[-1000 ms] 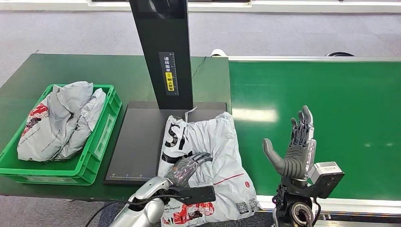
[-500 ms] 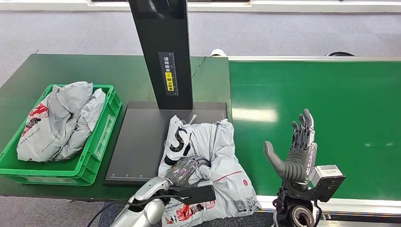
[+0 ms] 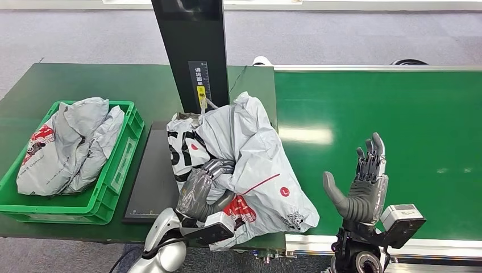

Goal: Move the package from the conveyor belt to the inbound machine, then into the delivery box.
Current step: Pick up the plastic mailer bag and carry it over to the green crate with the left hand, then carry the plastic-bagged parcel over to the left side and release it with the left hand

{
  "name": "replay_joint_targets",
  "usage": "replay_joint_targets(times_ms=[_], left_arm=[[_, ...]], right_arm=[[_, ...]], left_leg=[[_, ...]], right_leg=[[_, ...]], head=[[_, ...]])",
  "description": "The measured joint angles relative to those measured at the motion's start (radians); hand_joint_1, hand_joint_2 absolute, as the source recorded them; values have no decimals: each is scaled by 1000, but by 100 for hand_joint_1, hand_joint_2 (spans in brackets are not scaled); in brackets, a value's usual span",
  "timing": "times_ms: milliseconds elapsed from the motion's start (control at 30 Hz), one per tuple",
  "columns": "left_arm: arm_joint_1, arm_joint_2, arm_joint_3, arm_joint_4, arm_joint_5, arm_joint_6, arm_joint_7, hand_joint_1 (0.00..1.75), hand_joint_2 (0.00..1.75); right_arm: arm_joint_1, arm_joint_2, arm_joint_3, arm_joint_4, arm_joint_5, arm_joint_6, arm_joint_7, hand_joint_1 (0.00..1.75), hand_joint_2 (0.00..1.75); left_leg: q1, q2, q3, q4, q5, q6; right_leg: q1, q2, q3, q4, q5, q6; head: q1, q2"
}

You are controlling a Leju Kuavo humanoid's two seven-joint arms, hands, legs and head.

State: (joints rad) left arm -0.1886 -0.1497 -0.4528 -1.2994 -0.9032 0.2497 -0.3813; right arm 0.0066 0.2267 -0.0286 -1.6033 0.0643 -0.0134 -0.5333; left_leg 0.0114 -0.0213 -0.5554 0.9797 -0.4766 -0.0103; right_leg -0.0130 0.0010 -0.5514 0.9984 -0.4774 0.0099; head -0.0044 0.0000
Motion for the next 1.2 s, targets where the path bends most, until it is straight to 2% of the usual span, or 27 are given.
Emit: replay_joint_targets(times_ms=[133,233,433,567,667,900,1067,1200], left_arm=[[8,3,4,-30,4,4,-2,175,175],[15,4,7,-48,27,47,-37,175,175],[25,8,14,-115,103,229,-156,175,175],[23,16,44,-169,108,378,-170,175,175],[6,22,126,-199,86,429,-175,175,175],[-42,23,414,-221,68,432,-244,175,175],[-50,34,546,-222,-1,431,-154,175,175],[-70,72,582,-183,-83,415,57,175,175]], right_arm=[[0,0,0,0,-2,0,0,0,175],[0,-1,0,0,-4,0,0,0,175],[0,-6,0,0,-20,-7,-3,0,175],[0,-6,0,0,-24,-19,-5,0,175],[3,-7,0,0,-28,-29,-8,0,175],[17,-18,-2,-5,-43,-43,-16,0,175],[23,-29,-3,-11,-48,-45,-18,0,175],[36,-35,-8,-23,-49,-50,-19,0,175]], left_leg=[[0,1,-1,0,0,0],[0,1,-1,0,0,0],[0,1,-2,0,0,0],[0,2,-2,0,0,0],[0,2,-2,0,0,0],[0,4,-2,0,0,0],[0,5,-2,0,0,0],[0,5,-2,0,0,0]], right_leg=[[0,0,-1,0,0,0],[0,0,-2,0,0,0],[0,0,-2,0,0,0],[0,1,-2,0,0,0],[0,1,-2,0,0,0],[0,4,-3,1,0,0],[0,4,-4,1,0,0],[0,4,-4,0,0,0]], head=[[0,0],[0,0],[0,0],[0,0],[0,0],[0,0],[0,0],[0,0]])
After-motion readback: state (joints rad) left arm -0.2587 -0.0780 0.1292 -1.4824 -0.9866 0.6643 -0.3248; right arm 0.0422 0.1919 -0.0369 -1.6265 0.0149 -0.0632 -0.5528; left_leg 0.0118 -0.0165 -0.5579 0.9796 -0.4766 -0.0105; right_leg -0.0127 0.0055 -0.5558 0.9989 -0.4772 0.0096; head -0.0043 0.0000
